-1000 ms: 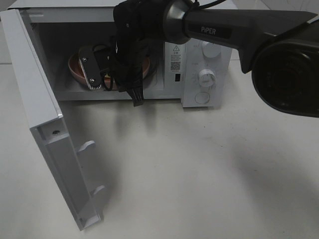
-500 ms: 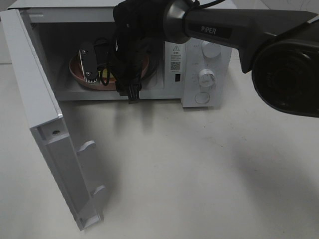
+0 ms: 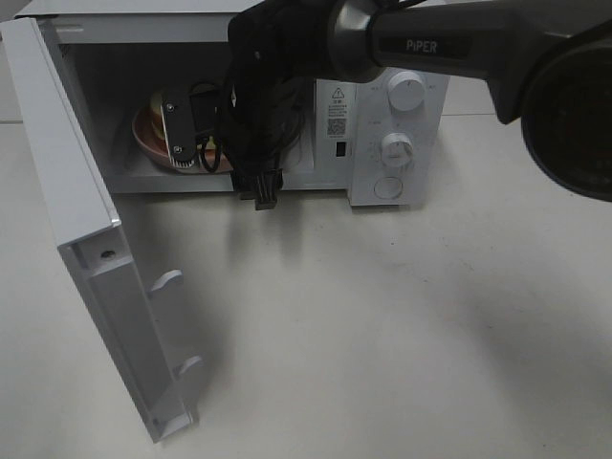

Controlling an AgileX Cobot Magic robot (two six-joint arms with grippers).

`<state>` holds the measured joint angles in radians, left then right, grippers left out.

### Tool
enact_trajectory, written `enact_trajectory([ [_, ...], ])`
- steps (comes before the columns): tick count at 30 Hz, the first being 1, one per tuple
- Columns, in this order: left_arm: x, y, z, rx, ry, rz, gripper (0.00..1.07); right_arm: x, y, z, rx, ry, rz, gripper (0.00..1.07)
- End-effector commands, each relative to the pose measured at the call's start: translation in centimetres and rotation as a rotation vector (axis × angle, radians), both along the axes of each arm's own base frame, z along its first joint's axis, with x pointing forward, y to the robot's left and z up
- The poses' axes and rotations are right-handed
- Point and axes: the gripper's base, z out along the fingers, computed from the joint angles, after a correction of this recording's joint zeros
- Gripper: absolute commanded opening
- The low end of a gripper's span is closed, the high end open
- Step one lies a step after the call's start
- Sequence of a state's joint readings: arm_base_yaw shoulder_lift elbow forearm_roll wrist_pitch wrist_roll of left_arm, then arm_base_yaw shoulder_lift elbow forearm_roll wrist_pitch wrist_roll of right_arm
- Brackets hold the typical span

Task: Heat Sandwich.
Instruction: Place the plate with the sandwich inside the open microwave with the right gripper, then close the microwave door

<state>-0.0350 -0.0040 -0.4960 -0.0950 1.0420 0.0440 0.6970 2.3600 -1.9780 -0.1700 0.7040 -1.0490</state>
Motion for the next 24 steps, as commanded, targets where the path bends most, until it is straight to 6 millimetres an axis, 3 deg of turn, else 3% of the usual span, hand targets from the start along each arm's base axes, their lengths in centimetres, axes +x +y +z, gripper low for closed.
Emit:
enact_trajectory([
  [1,-0.3,0.0,0.0,-0.011,-0.030,-0.008,0.92,-0.7,-0.4,1.0,0.020,-0.011,-0.001,0.73],
  [24,-0.3,0.0,0.0,-0.011,-0.030,-0.008,0.92,-6.6,-5.1,3.1,0.032,-0.022,0.031,0.76],
])
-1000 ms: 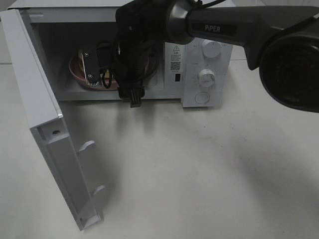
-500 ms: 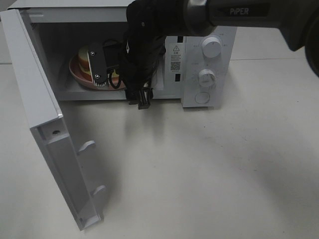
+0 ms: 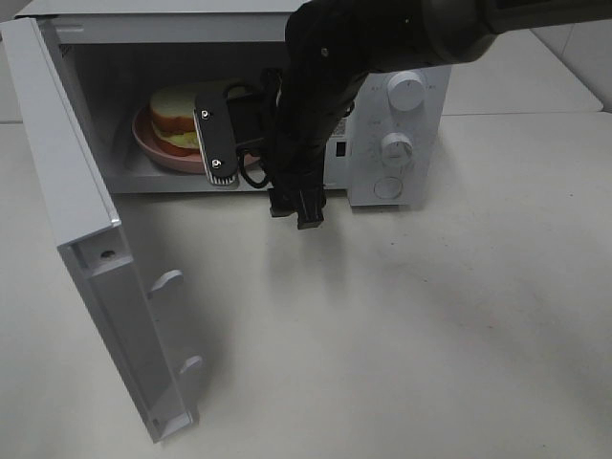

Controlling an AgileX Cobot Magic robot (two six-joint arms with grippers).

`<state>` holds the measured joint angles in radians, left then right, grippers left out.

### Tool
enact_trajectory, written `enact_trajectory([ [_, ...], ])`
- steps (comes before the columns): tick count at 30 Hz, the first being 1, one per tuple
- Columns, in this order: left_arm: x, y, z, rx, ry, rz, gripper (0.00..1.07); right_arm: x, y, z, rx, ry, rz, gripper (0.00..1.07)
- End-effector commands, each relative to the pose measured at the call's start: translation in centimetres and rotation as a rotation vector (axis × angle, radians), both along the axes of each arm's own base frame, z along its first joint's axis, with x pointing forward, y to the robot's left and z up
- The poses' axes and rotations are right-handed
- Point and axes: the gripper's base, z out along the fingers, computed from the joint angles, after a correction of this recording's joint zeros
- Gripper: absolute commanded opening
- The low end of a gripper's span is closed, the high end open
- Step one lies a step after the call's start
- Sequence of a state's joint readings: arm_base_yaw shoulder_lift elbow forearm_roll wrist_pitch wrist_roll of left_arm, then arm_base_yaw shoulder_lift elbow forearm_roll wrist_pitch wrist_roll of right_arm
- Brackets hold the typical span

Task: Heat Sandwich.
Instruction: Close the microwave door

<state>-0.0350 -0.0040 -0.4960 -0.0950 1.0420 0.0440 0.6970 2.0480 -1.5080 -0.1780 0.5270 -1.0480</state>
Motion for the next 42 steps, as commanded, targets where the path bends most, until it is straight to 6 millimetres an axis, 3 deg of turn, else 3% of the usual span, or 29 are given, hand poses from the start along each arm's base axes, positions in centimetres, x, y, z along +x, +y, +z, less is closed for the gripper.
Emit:
enact_trajectory([
  [1,-0.3,0.0,0.0,-0.011,-0.030,-0.008,0.92,-1.1,-0.8,0.8,0.017,-0.009,0.000,0.76],
  [15,-0.3,0.0,0.0,-0.011,-0.030,-0.008,0.92,-5.4,-4.3,2.7,0.053,0.011,-0.064,0.76],
  [23,-0.3,0.0,0.0,-0.011,-0.030,-0.008,0.92,-8.0,-6.5,4.0,0.143,0.052,-0.233,0.83],
  [30,-0.3,0.0,0.0,-0.011,-0.030,-0.008,0.92,-10.1,-8.1,4.7,0.181,0.084,-0.307,0.83],
  [42,-0.3,0.0,0.0,-0.011,-0.030,-0.008,0.92,-15.3,-12.6,6.2,0.277,0.216,-0.668,0.79],
])
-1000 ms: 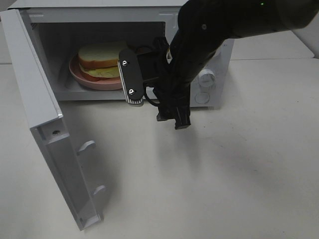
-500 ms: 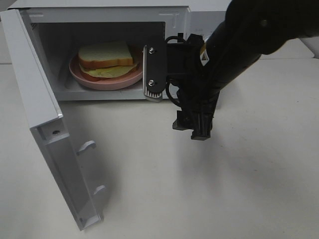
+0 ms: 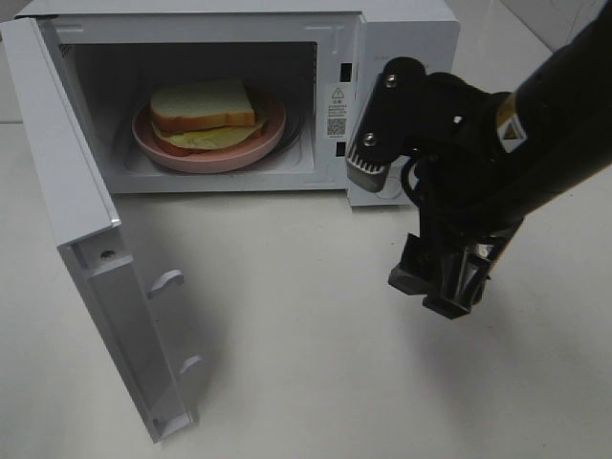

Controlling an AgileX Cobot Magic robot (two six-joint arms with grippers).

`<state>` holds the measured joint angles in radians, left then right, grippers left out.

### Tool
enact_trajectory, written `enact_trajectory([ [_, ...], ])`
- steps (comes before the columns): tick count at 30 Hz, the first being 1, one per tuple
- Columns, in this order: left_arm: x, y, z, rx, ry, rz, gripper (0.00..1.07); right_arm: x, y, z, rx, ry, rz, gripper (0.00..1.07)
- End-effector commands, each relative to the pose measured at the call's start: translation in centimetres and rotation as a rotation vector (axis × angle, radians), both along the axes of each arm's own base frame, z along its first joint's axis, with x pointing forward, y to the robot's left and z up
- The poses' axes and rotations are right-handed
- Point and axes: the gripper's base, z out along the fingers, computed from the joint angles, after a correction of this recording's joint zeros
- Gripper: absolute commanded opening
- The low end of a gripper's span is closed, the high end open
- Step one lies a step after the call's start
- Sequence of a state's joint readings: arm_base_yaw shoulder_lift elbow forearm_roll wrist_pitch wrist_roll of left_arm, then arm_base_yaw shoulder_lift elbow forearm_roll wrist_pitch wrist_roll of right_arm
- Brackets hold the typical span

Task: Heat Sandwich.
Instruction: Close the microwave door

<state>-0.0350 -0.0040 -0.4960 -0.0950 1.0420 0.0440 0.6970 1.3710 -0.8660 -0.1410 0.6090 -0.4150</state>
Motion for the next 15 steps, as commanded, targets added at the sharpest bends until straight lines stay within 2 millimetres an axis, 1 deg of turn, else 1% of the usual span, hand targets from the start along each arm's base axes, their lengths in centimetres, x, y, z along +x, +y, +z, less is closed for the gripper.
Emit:
enact_trajectory([
  [1,-0.3,0.0,0.0,-0.011,-0.030,-0.008,0.92,-1.6,-1.3,0.6,0.035,0.042,-0.106,0.78],
  [3,-0.3,0.0,0.0,-0.011,-0.030,-0.008,0.92,-2.4,-1.9,1.0,0.053,0.057,-0.149,0.78],
  [4,-0.3,0.0,0.0,-0.011,-0.030,-0.008,0.92,-2.4,-1.9,1.0,0.053,0.057,-0.149,0.78],
  [5,-0.3,0.0,0.0,-0.011,-0.030,-0.008,0.92,-3.2,-2.5,1.5,0.068,0.074,-0.191,0.77],
  [7,-0.3,0.0,0.0,-0.011,-0.030,-0.008,0.92,-4.0,-3.2,2.1,0.071,0.099,-0.233,0.76],
  [8,-0.3,0.0,0.0,-0.011,-0.030,-0.008,0.92,-4.8,-3.8,2.5,0.068,0.129,-0.276,0.76],
  [9,-0.3,0.0,0.0,-0.011,-0.030,-0.008,0.92,-4.8,-3.8,2.5,0.068,0.129,-0.276,0.76],
  [12,-0.3,0.0,0.0,-0.011,-0.030,-0.008,0.92,-6.0,-4.8,3.3,0.068,0.161,-0.335,0.76],
  [13,-0.3,0.0,0.0,-0.011,-0.030,-0.008,0.92,-6.7,-5.4,3.9,0.079,0.165,-0.364,0.76],
  [15,-0.3,0.0,0.0,-0.011,-0.030,-0.008,0.92,-7.1,-5.8,4.2,0.087,0.162,-0.374,0.76],
])
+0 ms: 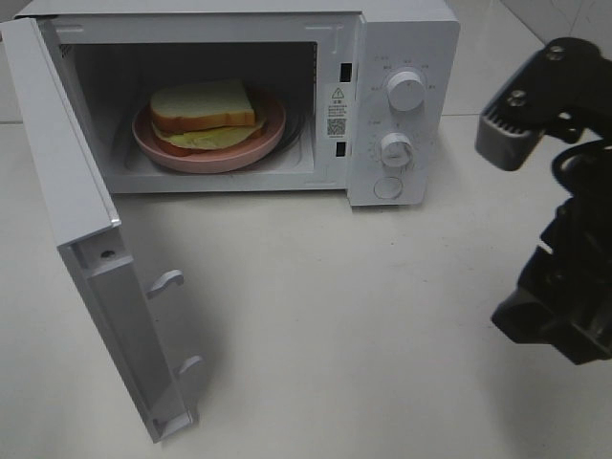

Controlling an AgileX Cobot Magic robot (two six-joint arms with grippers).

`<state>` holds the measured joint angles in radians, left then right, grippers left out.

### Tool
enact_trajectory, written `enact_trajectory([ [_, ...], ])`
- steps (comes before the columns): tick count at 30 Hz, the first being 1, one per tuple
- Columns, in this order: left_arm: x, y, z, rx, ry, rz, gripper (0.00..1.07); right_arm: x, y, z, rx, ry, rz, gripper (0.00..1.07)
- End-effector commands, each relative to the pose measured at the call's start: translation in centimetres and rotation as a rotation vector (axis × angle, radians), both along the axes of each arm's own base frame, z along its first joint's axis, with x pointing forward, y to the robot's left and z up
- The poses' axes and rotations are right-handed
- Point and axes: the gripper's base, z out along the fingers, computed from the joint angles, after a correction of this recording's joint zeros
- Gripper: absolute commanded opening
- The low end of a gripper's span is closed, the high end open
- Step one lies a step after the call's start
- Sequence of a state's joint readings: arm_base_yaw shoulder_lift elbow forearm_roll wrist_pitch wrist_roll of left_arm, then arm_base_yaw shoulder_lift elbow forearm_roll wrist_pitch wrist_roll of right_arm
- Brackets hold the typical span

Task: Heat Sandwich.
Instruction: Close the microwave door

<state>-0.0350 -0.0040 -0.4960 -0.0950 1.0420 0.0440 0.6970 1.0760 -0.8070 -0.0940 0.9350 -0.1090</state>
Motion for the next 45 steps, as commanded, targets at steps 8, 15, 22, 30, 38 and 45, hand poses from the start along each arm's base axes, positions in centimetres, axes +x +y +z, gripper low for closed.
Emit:
enact_trajectory([
  [8,-0.3,0.0,0.0,-0.011,-0.030,-0.008,0.92,-4.4,-3.7,2.9,0.057,-0.030,-0.065,0.76],
  [15,-0.3,0.0,0.0,-0.011,-0.030,-0.008,0.92,-6.7,-5.7,3.9,0.081,-0.049,-0.083,0.76],
  [22,-0.3,0.0,0.0,-0.011,-0.030,-0.008,0.92,-9.7,-8.3,4.0,0.155,-0.085,-0.163,0.76],
  [30,-0.3,0.0,0.0,-0.011,-0.030,-0.008,0.92,-11.0,-10.2,2.1,0.169,-0.130,-0.357,0.76],
  [38,-0.3,0.0,0.0,-0.011,-0.030,-0.008,0.92,-12.5,-11.3,1.3,0.206,-0.208,-0.493,0.76],
  [45,-0.3,0.0,0.0,-0.011,-0.030,-0.008,0.92,-14.2,-11.9,0.3,0.252,-0.331,-0.629,0.76],
])
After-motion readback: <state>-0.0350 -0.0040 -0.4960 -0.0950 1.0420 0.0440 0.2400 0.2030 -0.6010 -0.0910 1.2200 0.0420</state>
